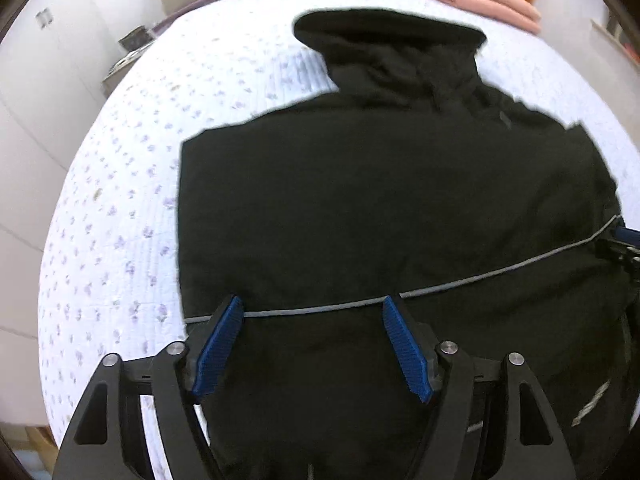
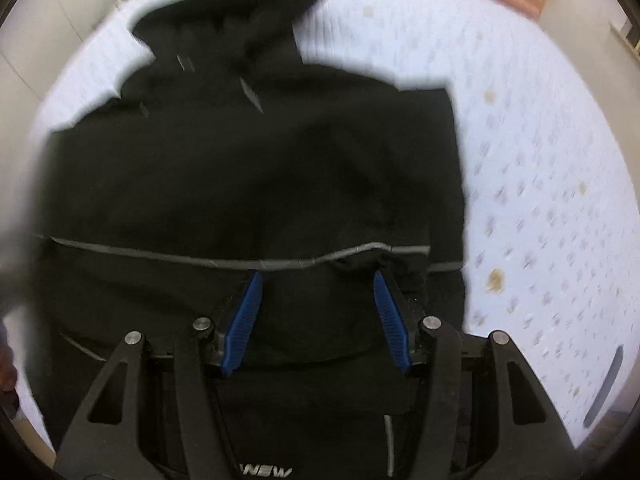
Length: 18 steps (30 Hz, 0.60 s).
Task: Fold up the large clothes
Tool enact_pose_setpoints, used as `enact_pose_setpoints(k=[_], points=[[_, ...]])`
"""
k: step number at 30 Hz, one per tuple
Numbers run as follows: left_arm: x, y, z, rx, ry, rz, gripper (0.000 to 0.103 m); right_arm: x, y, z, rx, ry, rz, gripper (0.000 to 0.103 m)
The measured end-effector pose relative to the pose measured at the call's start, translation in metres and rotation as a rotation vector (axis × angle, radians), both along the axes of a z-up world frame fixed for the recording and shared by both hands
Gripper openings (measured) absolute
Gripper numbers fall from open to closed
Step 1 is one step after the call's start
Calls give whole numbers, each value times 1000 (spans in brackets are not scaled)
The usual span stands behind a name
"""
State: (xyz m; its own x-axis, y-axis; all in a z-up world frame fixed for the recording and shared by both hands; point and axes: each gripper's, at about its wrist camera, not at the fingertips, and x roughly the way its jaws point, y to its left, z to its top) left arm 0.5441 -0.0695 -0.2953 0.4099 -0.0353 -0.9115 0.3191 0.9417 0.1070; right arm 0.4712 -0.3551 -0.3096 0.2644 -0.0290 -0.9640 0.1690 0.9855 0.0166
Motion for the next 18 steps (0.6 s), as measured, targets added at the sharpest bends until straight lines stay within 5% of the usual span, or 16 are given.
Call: enact_pose_setpoints(k=[3, 9, 13, 18], points=[[-4, -9, -10, 49, -51, -47, 83, 1, -2, -3, -6, -5, -19, 57], [-4, -1, -1, -12, -49, -53, 83, 8, -9, 1, 35, 26, -28, 58], [3, 17, 47, -119, -115, -62, 83, 14, -21, 35, 126, -35, -11, 58], [64, 17, 89, -131, -195, -43, 83, 55, -41, 81, 164, -168, 0, 58]])
